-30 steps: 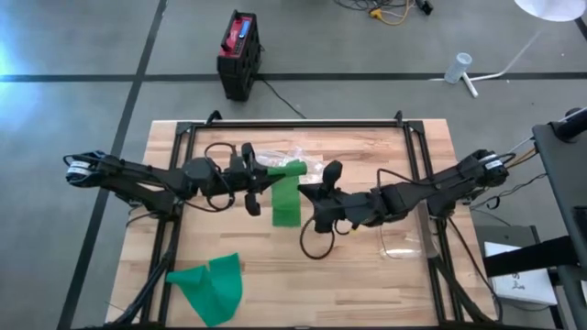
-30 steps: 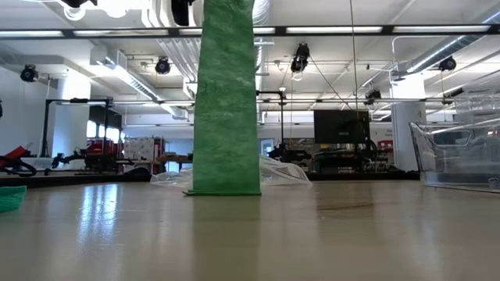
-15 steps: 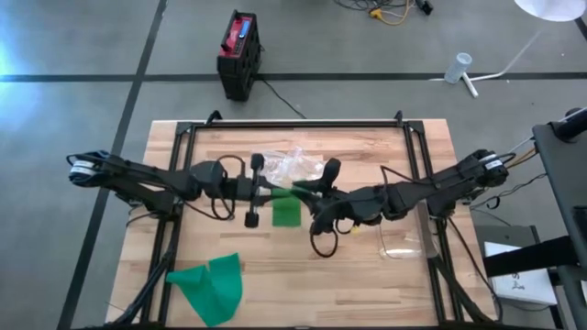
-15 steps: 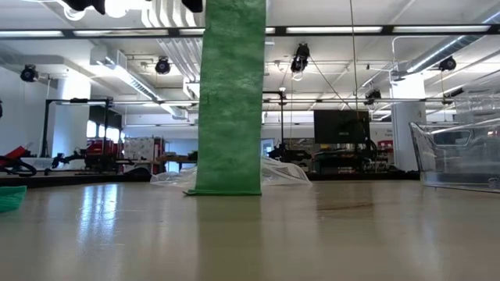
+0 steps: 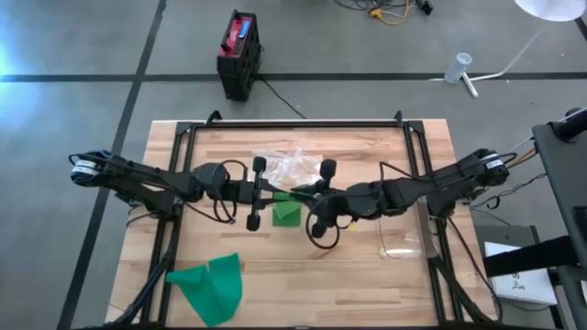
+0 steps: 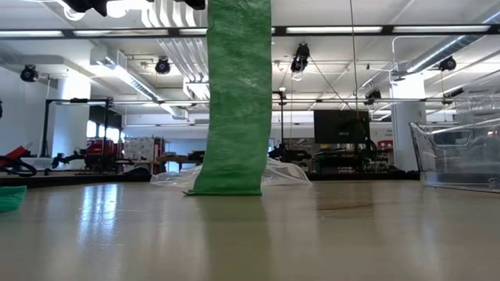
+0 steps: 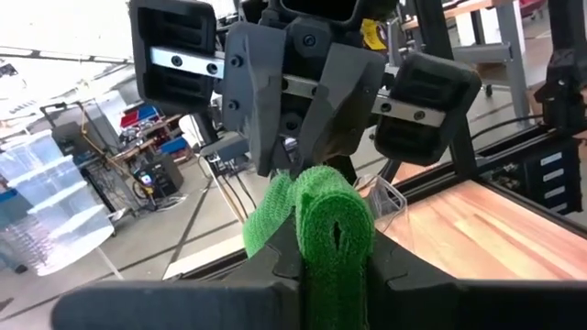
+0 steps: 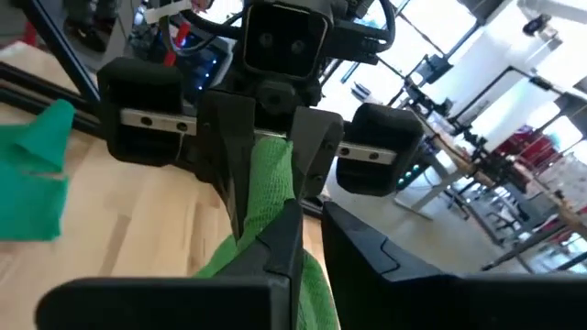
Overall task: Roll bandage
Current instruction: Roll the green bandage
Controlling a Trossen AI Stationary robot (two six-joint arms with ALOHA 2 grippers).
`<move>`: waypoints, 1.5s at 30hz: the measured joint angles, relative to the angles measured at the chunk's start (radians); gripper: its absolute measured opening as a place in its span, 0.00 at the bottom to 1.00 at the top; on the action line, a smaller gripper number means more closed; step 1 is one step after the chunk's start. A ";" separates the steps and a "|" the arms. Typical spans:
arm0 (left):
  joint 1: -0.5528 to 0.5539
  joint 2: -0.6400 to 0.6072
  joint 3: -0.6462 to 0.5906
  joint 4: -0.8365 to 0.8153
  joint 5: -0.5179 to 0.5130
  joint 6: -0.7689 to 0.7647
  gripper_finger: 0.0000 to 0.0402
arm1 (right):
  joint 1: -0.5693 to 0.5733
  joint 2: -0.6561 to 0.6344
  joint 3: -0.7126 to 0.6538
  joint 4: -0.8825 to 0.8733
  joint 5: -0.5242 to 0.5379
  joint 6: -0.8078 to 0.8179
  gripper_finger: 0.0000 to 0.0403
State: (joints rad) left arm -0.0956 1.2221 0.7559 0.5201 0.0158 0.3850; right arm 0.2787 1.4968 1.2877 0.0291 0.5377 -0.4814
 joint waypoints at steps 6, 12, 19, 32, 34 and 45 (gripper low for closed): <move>0.000 -0.002 0.000 -0.012 -0.008 0.018 0.07 | 0.006 -0.042 0.000 -0.053 -0.022 0.080 0.15; 0.000 -0.003 0.001 -0.016 -0.007 0.018 0.08 | 0.002 -0.069 0.000 -0.113 -0.130 0.176 0.25; -0.002 -0.003 0.001 -0.023 -0.007 0.018 0.07 | -0.017 -0.040 -0.001 -0.148 -0.115 0.168 0.29; -0.002 -0.003 0.000 -0.017 -0.010 0.022 0.08 | -0.043 -0.042 0.004 -0.153 -0.128 0.122 0.02; -0.002 -0.003 0.000 -0.017 -0.010 0.023 0.08 | -0.043 -0.045 0.014 -0.160 -0.129 0.118 0.02; -0.003 -0.003 0.000 -0.081 -0.028 0.031 0.07 | -0.042 -0.074 0.115 -0.262 -0.121 0.120 0.00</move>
State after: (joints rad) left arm -0.0983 1.2195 0.7563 0.4391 -0.0123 0.4160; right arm 0.2366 1.4231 1.4023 -0.2326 0.4168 -0.3611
